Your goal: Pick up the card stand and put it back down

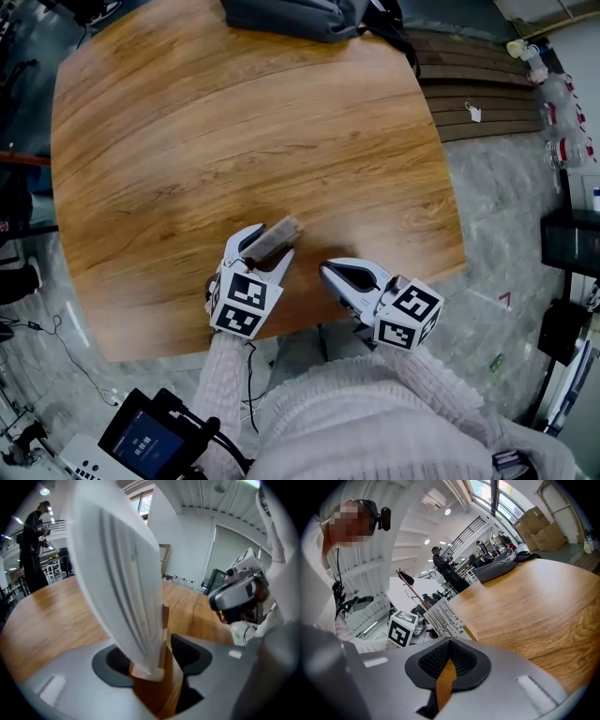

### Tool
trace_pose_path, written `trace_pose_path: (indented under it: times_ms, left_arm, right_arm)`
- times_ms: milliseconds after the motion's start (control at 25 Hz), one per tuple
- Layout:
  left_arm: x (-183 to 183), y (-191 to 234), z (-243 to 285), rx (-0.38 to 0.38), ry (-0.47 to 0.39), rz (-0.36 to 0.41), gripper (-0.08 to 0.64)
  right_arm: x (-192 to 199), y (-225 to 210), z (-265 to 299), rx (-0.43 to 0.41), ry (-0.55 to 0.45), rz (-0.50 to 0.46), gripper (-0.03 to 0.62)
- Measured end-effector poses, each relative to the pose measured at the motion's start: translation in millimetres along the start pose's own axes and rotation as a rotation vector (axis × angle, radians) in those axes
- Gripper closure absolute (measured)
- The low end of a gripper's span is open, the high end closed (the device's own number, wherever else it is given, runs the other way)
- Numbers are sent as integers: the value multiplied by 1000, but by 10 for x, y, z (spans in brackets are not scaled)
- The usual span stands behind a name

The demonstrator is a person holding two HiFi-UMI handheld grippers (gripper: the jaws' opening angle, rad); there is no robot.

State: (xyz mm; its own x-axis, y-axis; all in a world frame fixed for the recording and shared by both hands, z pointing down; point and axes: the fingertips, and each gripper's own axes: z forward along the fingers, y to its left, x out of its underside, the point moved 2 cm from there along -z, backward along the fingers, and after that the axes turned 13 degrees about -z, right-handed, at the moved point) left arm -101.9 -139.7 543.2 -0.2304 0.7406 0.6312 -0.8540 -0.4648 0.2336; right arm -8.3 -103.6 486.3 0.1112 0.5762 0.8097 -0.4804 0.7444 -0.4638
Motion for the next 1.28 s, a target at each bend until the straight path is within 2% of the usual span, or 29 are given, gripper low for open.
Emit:
trace_pose_path:
  times_ms: [200, 480, 800, 1120, 1280]
  left_arm:
    - [-3, 2, 88, -24, 8, 39, 313]
    - [36, 9, 139, -40, -11, 55, 311]
    - [31, 10, 140, -39, -19, 60, 314]
    - [13, 27, 145, -33, -24, 74, 347]
    - [-9, 32, 133, -25, -42, 52, 357]
  right_arm:
    - [34, -14, -10, -3, 2, 2, 595]
    - [65, -41, -59, 11, 8, 5, 597]
    - [74, -67, -81, 18, -3, 9, 597]
    - [71, -73, -64, 21, -1, 1, 597]
    - [66, -83, -75, 25, 1, 0, 597]
